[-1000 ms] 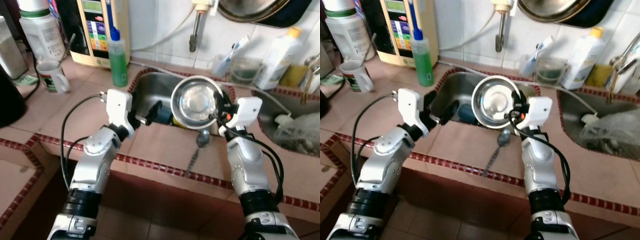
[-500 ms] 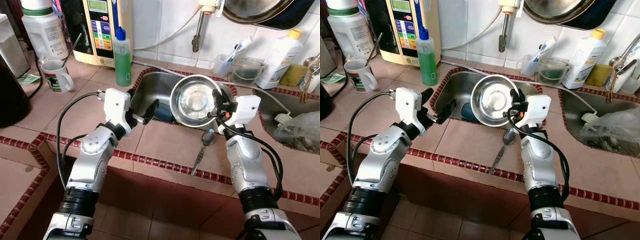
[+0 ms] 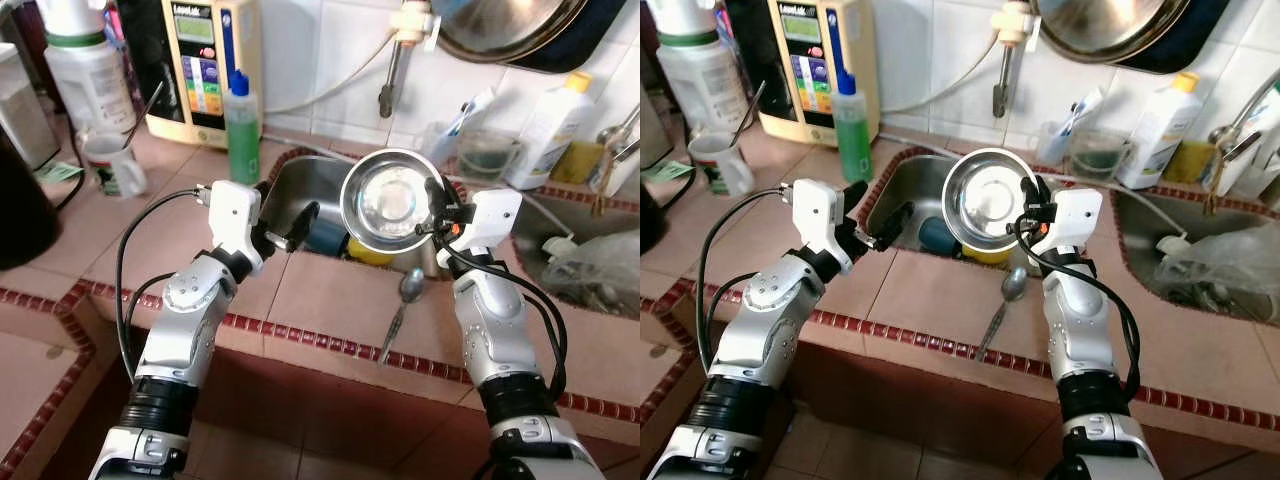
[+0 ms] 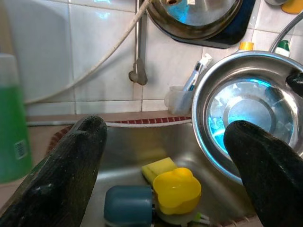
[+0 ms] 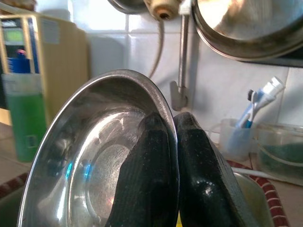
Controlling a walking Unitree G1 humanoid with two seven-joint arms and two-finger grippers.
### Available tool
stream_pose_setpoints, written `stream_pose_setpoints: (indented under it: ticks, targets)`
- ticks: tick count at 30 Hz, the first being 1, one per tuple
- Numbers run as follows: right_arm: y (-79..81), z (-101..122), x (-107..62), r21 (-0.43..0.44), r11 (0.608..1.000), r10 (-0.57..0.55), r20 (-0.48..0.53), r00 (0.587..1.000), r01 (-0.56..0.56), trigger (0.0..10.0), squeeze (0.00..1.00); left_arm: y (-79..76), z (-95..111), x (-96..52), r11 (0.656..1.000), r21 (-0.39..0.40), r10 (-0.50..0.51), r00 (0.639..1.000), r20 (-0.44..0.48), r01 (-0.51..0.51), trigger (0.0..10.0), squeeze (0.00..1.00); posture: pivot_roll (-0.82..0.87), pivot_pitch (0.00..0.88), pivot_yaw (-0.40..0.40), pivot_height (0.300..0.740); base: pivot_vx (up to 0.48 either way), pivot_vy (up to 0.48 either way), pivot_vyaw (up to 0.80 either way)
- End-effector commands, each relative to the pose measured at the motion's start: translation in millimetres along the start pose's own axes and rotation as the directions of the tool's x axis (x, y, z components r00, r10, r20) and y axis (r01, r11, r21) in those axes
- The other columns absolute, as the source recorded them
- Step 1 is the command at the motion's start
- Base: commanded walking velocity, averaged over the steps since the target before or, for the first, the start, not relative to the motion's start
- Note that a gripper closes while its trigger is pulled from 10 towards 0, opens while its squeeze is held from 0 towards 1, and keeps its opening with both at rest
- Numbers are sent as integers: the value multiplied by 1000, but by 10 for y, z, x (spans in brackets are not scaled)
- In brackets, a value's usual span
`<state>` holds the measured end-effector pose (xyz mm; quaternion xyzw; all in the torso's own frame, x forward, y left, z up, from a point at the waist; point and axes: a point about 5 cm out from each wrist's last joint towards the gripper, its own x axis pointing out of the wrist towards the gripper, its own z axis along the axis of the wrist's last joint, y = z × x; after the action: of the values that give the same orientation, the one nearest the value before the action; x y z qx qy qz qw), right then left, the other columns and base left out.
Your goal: Kitchen organization
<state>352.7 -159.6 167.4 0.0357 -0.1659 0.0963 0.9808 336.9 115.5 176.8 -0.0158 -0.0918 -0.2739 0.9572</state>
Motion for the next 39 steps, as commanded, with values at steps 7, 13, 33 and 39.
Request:
stream_pose_setpoints:
  ticks: [7, 13, 33, 39]
  targets:
    - [-32, 60, 50, -8, 1000, -3, 22, 1000, 3, 10000, 0, -18, 61, 46, 1000, 8, -15, 1000, 22, 15, 10000, 0, 84, 0, -70, 740, 351, 0, 0]
    - [-31, 59, 52, -10, 1000, 0, 21, 1000, 0, 10000, 0, -26, 58, 42, 1000, 5, -17, 1000, 24, 17, 10000, 0, 85, 0, -70, 740, 350, 0, 0]
    - [-142, -107, 53, -31, 999, -18, -117, 993, 14, 10000, 0, -203, -46, -43, 989, 69, -125, 990, -71, 130, 10000, 0, 85, 0, -63, 740, 32, 0, 0]
    - [-197, -141, 57, -37, 999, -18, -160, 987, 13, 10000, 0, -291, -109, -143, 981, 43, -182, 973, -142, 190, 10000, 0, 81, 0, -45, 740, 0, 0, 0]
